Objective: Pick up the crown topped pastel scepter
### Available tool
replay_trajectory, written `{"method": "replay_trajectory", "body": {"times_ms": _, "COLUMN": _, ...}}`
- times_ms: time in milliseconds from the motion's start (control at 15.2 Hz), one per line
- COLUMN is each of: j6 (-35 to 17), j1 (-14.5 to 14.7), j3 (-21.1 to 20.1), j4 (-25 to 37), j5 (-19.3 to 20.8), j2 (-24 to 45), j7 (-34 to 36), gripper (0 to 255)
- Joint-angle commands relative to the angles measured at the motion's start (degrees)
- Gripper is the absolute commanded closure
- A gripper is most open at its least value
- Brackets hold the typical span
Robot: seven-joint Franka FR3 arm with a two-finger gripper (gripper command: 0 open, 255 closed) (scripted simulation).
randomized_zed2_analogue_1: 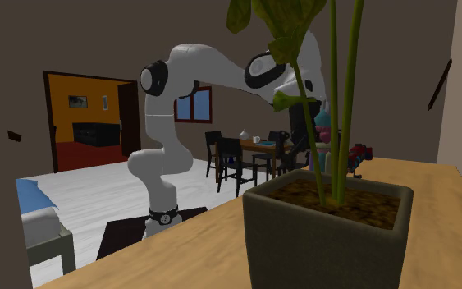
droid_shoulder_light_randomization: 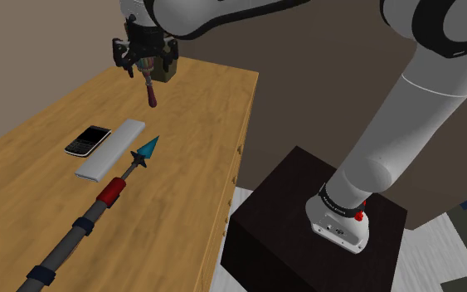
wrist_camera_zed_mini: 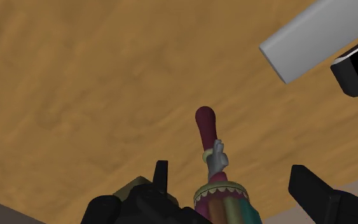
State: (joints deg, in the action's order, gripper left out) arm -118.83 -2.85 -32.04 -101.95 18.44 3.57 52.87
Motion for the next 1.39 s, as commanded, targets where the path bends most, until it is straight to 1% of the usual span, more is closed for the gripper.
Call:
{"method": "replay_trajectory", "body": {"times_ms": 0, "j6": -1.60, "j1": -0.08, "j3": 0.09, "j4": -1.52, "j5": 0.32, "j2": 0.11, "j7": 0.44, "gripper": 0}}
{"method": "replay_trajectory", "body": {"times_ms": 66, "j6": -2.70, "j1": -0.09, "j3": 0.13, "j4": -2.53, "j5": 0.63, "j2": 0.27, "j7": 0.84, "gripper": 0}}
{"method": "replay_trajectory", "body": {"times_ms": 198, "j6": -2.70, "j1": -0.09, "j3": 0.13, "j4": -2.54, "j5": 0.63, "j2": 0.27, "j7": 0.84, "gripper": 0}}
{"method": "replay_trajectory", "body": {"times_ms": 264, "j6": -2.70, "j1": -0.02, "j3": 0.08, "j4": -2.54, "j5": 0.69, "j2": 0.31, "j7": 0.98, "gripper": 255}}
{"method": "replay_trajectory", "body": {"times_ms": 858, "j6": -2.70, "j1": -0.09, "j3": 0.13, "j4": -2.53, "j5": 0.63, "j2": 0.27, "j7": 0.84, "gripper": 255}}
{"method": "replay_trajectory", "body": {"times_ms": 1320, "j6": 2.29, "j1": 0.01, "j3": -0.05, "j4": 2.27, "j5": -0.47, "j2": -0.18, "j7": -0.81, "gripper": 255}}
